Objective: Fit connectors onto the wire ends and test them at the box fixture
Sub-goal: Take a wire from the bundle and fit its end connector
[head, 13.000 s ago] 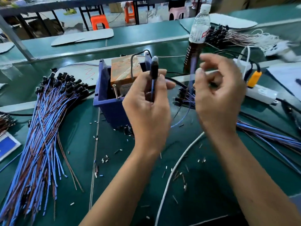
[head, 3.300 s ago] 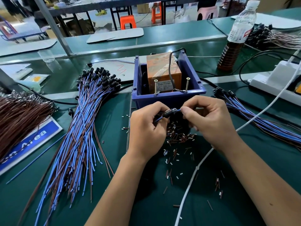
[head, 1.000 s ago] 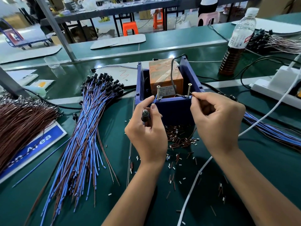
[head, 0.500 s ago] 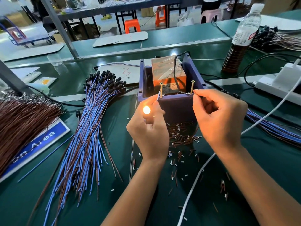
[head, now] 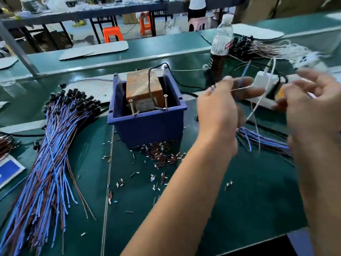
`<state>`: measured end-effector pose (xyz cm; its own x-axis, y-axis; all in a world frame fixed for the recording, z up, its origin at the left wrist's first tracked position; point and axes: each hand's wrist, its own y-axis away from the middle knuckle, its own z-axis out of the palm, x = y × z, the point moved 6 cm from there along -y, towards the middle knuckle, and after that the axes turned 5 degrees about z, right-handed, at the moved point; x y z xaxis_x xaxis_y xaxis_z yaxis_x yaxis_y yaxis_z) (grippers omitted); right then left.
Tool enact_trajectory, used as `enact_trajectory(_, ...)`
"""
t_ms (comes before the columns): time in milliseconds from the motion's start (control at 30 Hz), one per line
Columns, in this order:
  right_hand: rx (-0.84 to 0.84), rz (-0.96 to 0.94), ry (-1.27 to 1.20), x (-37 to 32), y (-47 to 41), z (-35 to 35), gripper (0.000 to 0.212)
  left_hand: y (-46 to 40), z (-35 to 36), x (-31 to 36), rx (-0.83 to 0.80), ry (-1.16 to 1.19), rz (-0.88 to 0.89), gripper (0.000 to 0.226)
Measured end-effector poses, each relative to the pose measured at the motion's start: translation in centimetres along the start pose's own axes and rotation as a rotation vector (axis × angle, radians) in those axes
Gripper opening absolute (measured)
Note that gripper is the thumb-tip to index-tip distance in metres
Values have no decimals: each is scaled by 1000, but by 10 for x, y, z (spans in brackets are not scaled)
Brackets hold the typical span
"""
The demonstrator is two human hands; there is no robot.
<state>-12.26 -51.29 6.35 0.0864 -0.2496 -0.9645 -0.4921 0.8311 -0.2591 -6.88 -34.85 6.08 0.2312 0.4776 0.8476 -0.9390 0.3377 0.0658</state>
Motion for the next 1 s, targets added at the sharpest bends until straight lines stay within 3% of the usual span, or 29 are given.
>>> enact_trajectory(67, 38, -18, 171, -11, -20, -25, 25, -8, 29, -38, -187, 34, -284, 38)
enact_trajectory(133, -55, -8, 310, -17, -43, -38, 31, -11, 49, -73, -322, 57, -485, 41)
enact_trajectory(267, -252, -75, 544, -28, -30, -40, 46, -24, 64, -118, -325, 169, -689, 53)
enact_trajectory(367, -468, -34, 817, -4, -13, -24, 36, -32, 72, -132, -313, 254, -719, 48)
enact_trajectory(433, -525, 48, 855, 13, -10, -15, 36, -38, 72, -137, -321, 256, -700, 41)
enact_trajectory(567, -558, 51, 871, 28, -6, -11, 37, -47, 64, -136, -311, 252, -705, 37)
enact_trajectory(667, -590, 57, 901, 30, -7, -6, 38, -53, 57, -138, -272, 235, -714, 46)
enact_trajectory(867, -614, 107, 953, 34, -10, -8, 45, -40, 59, -141, -533, 141, -784, 39)
enact_trajectory(1000, -579, 95, 957, 33, -10, -8, 42, -46, 62, -142, -441, 132, -798, 37)
